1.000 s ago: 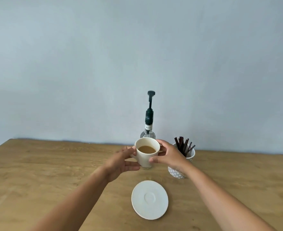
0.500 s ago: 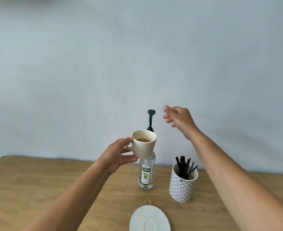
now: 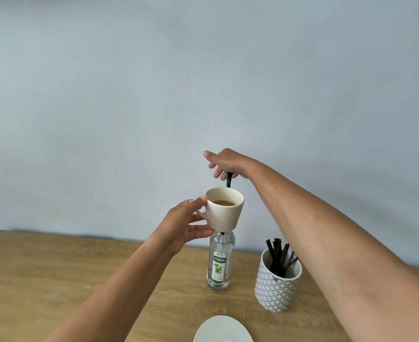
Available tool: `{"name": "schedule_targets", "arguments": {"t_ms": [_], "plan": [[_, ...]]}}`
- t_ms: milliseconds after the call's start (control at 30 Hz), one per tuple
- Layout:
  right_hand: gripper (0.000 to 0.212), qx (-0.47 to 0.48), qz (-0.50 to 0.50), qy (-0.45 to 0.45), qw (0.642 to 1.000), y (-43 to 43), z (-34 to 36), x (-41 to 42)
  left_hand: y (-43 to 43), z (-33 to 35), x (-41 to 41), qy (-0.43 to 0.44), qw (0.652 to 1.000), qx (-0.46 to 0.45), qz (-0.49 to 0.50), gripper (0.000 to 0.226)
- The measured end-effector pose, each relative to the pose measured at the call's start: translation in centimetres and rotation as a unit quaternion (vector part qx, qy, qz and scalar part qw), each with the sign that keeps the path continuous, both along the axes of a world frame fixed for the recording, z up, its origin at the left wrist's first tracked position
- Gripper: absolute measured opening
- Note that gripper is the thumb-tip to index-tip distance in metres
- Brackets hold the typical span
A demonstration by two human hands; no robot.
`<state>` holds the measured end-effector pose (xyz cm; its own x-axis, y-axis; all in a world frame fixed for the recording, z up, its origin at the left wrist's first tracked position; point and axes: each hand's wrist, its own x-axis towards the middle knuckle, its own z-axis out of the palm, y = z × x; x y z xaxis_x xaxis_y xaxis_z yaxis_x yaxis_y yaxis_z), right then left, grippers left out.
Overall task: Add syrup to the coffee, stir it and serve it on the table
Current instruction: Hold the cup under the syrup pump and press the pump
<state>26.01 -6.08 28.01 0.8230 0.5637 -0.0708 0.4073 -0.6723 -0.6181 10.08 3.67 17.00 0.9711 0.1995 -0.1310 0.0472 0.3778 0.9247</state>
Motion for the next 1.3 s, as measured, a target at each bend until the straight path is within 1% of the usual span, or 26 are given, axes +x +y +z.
{"name": "schedule_targets", "arguments": {"t_ms": [133, 300, 467, 567, 800, 1033, 1167, 1300], "plan": [[0.063, -0.01, -0.001, -0.003, 1.0, 0.3, -0.5, 0.3, 0.4, 0.1, 0.4, -0.003, 1.0, -0.002, -0.002, 0.038], [0.048, 0.026, -0.019, -0.005, 0.999, 0.7, -1.5, 0.7, 0.5, 0.1, 0.7, -0.009, 1.0, -0.011, -0.001, 0.043], [0.036, 0.017, -0.025, -0.003, 1.0, 0.9, -1.7, 1.0, 0.5, 0.1, 1.0, -0.018, 1.0, -0.017, 0.002, 0.044], [0.033, 0.013, -0.026, -0.003, 1.0, 1.0, -1.9, 1.2, 0.5, 0.1, 1.0, -0.018, 1.0, -0.014, 0.005, 0.044], [0.033, 0.007, -0.026, 0.0, 1.0, 1.1, -1.9, 1.1, 0.7, -0.2, 1.0, -0.017, 1.0, -0.01, 0.005, 0.047], [0.045, -0.01, -0.005, -0.002, 1.0, 0.9, -0.9, 0.8, 0.5, -0.1, 0.8, -0.013, 1.0, -0.007, 0.006, 0.052], [0.046, -0.024, -0.005, -0.001, 1.0, 0.8, -0.8, 0.4, 0.5, -0.1, 0.7, -0.011, 1.0, -0.008, 0.005, 0.049], [0.048, -0.011, -0.02, 0.001, 1.0, 0.8, -1.2, 0.3, 0.7, -0.1, 0.8, -0.009, 1.0, -0.01, 0.002, 0.038]]}}
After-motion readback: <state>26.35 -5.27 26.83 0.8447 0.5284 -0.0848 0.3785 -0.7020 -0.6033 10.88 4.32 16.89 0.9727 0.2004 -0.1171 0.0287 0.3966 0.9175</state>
